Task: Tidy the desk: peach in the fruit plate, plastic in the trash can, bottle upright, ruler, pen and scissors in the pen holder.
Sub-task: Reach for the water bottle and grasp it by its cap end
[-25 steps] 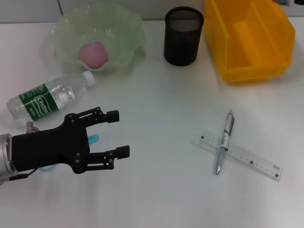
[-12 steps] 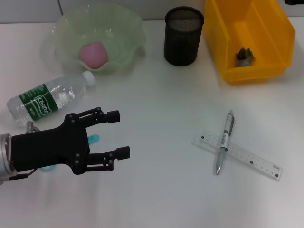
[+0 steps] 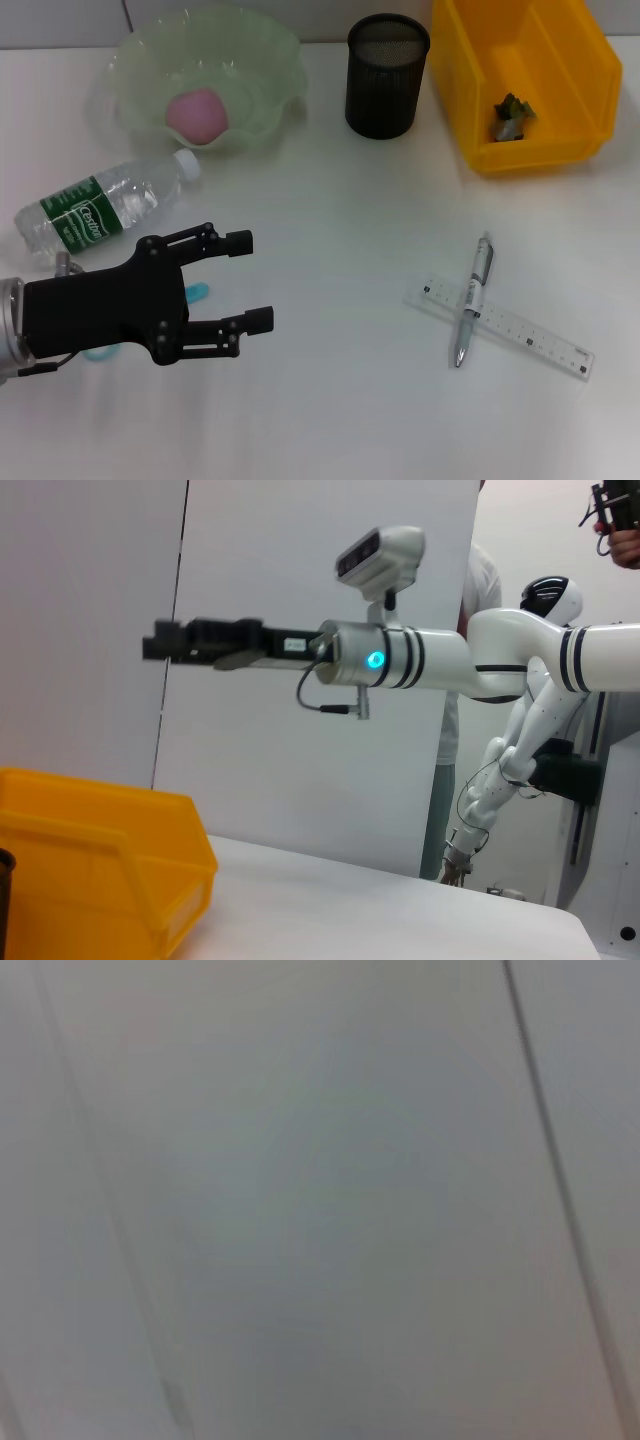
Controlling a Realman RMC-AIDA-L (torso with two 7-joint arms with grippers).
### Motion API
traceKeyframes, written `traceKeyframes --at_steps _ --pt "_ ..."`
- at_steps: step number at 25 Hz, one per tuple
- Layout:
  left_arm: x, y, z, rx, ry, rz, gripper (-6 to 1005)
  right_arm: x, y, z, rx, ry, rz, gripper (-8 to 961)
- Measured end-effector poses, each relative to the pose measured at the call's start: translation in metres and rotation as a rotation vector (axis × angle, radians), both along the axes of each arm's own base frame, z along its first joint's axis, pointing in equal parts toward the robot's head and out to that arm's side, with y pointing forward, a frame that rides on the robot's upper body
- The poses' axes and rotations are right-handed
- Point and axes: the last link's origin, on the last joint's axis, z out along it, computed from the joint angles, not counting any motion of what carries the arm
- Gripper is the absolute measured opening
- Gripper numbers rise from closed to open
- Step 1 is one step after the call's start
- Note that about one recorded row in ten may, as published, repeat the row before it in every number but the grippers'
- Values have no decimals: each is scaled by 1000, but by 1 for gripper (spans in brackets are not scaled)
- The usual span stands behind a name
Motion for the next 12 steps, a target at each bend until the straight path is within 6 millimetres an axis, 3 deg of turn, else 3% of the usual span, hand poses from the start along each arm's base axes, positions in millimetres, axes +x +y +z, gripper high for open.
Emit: traceKeyframes --at_steps 7,9,12 --pt "-1 1 2 -2 4 5 833 -11 -54 2 -204 152 318 685" --pt "-2 1 3 -5 4 7 833 -6 -74 -2 -307 102 408 685" --pt "-2 0 4 -5 4 6 833 8 -86 -13 -385 8 426 685"
